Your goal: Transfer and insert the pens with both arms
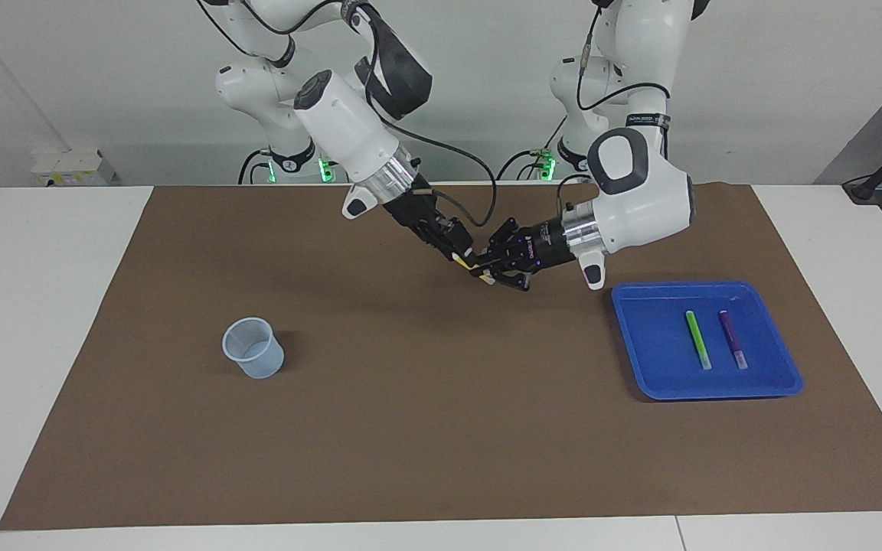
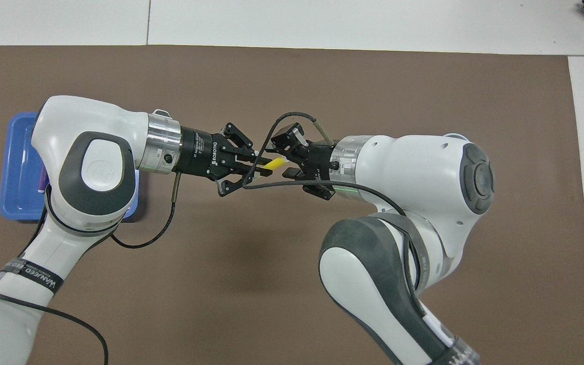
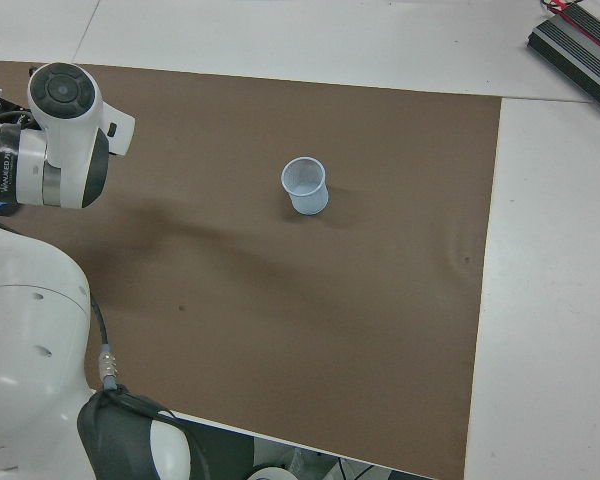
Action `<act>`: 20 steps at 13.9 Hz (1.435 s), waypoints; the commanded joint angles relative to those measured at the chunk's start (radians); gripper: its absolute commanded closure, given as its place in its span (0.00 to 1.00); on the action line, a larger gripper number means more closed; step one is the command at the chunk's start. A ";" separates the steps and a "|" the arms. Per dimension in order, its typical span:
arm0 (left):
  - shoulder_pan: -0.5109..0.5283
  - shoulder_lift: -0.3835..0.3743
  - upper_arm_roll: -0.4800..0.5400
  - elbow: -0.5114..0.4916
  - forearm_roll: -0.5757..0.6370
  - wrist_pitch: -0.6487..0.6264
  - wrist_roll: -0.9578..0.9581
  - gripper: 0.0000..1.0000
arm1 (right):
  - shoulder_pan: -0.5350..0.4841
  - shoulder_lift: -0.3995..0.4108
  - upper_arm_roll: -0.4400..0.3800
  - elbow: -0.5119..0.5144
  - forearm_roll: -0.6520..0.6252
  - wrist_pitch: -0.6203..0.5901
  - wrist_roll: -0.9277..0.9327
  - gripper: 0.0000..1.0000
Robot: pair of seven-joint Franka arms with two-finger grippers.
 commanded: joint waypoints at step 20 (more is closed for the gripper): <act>-0.011 -0.016 0.011 -0.009 -0.010 0.014 -0.017 1.00 | -0.008 -0.001 0.001 -0.008 0.031 0.011 -0.011 1.00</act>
